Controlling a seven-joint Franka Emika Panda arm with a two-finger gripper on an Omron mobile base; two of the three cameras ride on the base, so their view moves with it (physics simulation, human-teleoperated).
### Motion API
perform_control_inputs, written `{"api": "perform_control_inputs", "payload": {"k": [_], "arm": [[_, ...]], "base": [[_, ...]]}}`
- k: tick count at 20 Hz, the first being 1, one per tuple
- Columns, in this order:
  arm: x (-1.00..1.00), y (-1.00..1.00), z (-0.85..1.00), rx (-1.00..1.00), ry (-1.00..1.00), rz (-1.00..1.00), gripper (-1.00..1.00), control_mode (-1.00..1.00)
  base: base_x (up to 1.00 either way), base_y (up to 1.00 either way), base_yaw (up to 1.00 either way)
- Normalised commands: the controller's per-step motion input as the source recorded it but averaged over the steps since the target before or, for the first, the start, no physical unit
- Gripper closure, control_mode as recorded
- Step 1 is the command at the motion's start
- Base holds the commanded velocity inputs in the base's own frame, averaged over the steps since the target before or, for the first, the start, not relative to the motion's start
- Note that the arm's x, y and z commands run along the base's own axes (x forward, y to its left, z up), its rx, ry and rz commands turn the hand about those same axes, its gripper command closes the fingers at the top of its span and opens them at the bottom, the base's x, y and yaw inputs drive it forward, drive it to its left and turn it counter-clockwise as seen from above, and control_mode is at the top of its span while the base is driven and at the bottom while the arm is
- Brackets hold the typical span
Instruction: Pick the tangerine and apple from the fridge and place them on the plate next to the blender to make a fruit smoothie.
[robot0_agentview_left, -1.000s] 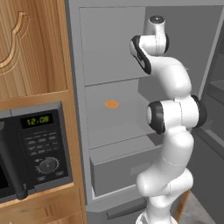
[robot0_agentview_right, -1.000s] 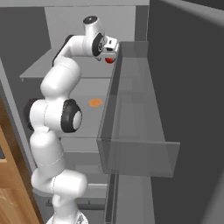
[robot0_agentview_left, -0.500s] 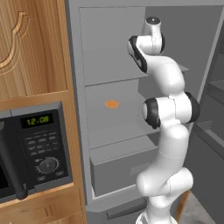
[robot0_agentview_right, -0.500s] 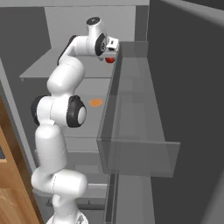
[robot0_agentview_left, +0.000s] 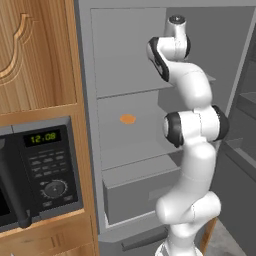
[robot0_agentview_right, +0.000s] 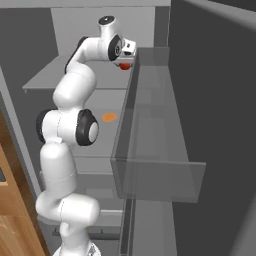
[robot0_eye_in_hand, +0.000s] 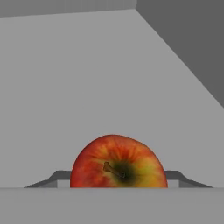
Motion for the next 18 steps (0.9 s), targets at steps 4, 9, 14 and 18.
{"api": "perform_control_inputs", "payload": {"k": [4, 9, 14, 18], "arm": [[-0.35, 0.00, 0.00, -0.02, -0.30, 0.00, 1.00, -1.00], [-0.85, 0.04, 0.01, -0.10, -0.53, 0.09, 1.00, -1.00], [-1.00, 0.04, 0.00, -0.11, -0.59, 0.14, 1.00, -1.00], [-1.00, 0.04, 0.52, -0.01, -0.27, 0.05, 1.00, -1.00]], "base": [[0.00, 0.00, 0.00], [0.00, 0.00, 0.00], [0.00, 0.00, 0.00], [0.00, 0.00, 0.00]]}}
